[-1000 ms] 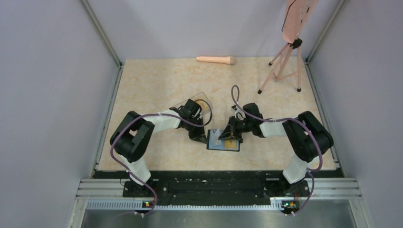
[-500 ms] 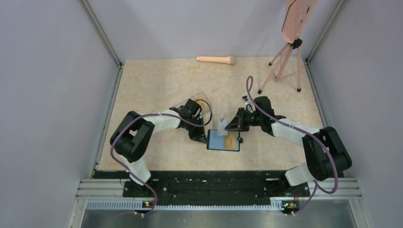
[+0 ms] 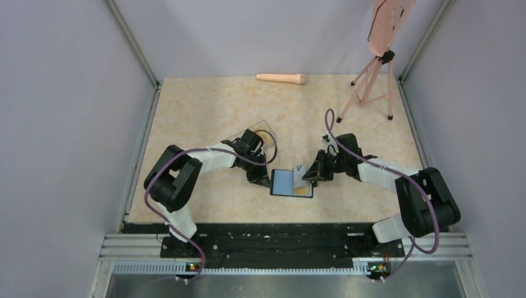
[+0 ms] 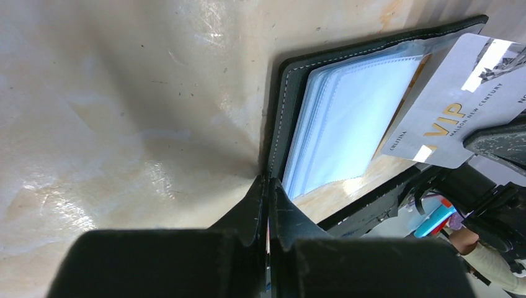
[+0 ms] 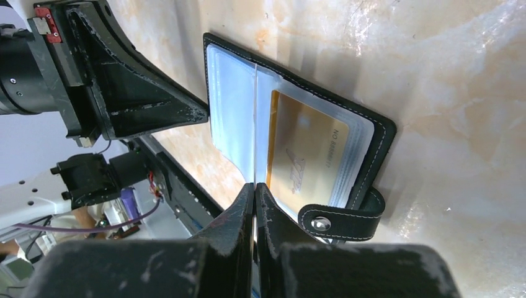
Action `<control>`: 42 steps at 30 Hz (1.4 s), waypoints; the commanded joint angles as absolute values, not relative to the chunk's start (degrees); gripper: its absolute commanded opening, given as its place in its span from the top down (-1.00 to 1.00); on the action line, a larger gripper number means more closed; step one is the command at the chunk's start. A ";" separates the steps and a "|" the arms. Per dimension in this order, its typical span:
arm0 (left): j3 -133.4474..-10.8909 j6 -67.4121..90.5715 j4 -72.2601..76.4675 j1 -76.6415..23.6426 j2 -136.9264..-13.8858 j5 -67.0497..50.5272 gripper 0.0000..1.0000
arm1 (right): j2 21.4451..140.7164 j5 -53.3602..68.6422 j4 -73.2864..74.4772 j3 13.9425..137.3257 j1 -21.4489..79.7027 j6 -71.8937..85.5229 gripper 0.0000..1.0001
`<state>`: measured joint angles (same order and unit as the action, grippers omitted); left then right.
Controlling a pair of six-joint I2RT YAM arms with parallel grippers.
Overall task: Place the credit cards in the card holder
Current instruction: Insert the credit card into the card holder.
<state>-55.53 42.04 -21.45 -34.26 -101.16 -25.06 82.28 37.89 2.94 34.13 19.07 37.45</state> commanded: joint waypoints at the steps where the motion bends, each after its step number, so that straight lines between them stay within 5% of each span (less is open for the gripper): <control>1: -56.69 42.18 -22.06 -33.93 -102.02 -25.47 1.00 | 83.13 37.54 2.72 33.56 18.36 35.60 1.00; 18: -56.95 42.00 -21.84 -33.95 -102.95 -26.10 1.00 | 91.14 45.53 -11.81 31.10 19.02 43.06 1.00; 28: -58.02 41.43 -24.62 -33.93 -101.82 -23.32 1.00 | 85.90 42.56 -2.74 34.16 19.45 39.70 1.00; 36: -61.63 37.77 -31.98 -33.93 -97.68 -15.50 0.60 | 85.74 42.24 -0.29 35.50 19.49 37.81 1.00; 42: -61.56 38.34 -29.73 -33.93 -99.93 -18.21 0.63 | 88.06 42.08 -1.69 34.46 19.47 36.60 1.00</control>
<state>-60.18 38.83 -30.04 -34.04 -100.25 -17.96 87.15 42.41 -0.34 33.87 19.00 38.46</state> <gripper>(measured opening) 0.203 0.004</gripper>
